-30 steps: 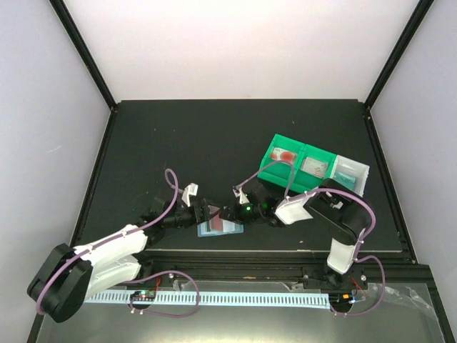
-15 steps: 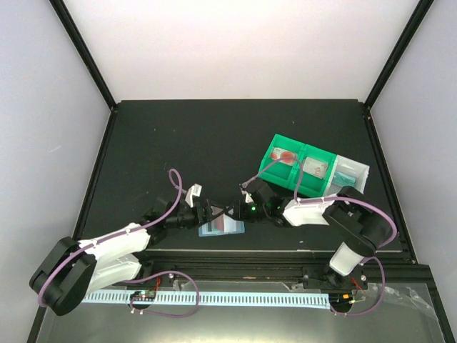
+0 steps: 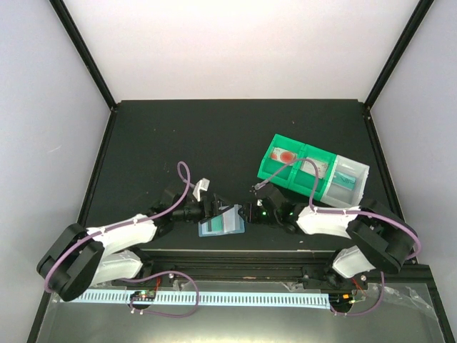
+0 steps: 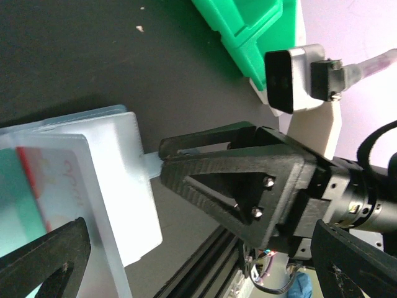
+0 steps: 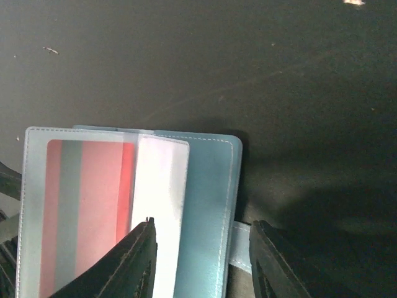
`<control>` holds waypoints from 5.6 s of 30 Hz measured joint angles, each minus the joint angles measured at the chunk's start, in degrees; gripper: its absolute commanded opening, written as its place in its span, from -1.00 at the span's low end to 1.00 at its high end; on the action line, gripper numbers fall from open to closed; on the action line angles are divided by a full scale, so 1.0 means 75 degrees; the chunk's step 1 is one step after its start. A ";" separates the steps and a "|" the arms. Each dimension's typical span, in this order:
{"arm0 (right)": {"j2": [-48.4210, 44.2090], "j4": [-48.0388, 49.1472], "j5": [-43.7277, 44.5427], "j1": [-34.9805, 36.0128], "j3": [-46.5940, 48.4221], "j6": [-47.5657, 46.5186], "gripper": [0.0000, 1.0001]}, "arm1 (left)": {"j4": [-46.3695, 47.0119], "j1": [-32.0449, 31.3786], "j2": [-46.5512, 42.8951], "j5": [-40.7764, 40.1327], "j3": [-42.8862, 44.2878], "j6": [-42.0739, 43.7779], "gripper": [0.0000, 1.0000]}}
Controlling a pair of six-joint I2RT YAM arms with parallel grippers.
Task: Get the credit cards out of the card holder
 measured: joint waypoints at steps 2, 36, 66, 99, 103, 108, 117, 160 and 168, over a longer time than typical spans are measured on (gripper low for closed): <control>-0.0087 -0.0079 0.0099 0.0003 -0.0052 -0.0020 -0.13 | 0.0015 -0.0047 0.0087 0.0023 0.0131 0.0006 0.97; -0.0047 -0.0204 -0.0796 0.0128 0.0367 -0.0396 -0.65 | -0.1460 -0.0108 -0.0207 -0.1323 0.0187 0.0877 0.52; 0.1070 -0.0262 -0.0361 0.0274 0.0656 -0.0452 -0.89 | 0.0303 -0.0111 0.1431 -0.1020 -0.0280 0.0460 -0.36; 0.1067 -0.0143 -0.0300 0.0309 0.0592 -0.0458 -0.89 | 0.0026 -0.0099 0.0603 -0.0857 -0.0673 0.0289 -0.97; 0.1058 -0.0149 -0.0291 0.0309 0.0592 -0.0458 -0.89 | -0.0391 -0.0061 0.0111 -0.1020 -0.0752 0.0256 -0.97; 0.0982 -0.0277 -0.0268 0.0309 0.0592 -0.0458 -0.87 | -0.0968 -0.0020 -0.0562 -0.1311 -0.0778 0.0207 -0.97; 0.0067 -0.0201 -0.0525 0.0309 0.0294 -0.0405 -0.59 | -0.1810 0.0026 -0.2326 -0.1944 -0.0831 0.0093 -0.97; -0.1483 0.2961 -0.3054 0.0323 -0.0315 0.0991 -0.98 | -0.1253 0.0122 -0.5834 -0.1542 -0.1612 -0.1075 0.14; -0.2337 0.1151 -0.4170 0.0323 -0.0137 -0.0711 -0.98 | -0.1845 0.0122 -0.6353 -0.0615 -0.1480 -0.0227 0.08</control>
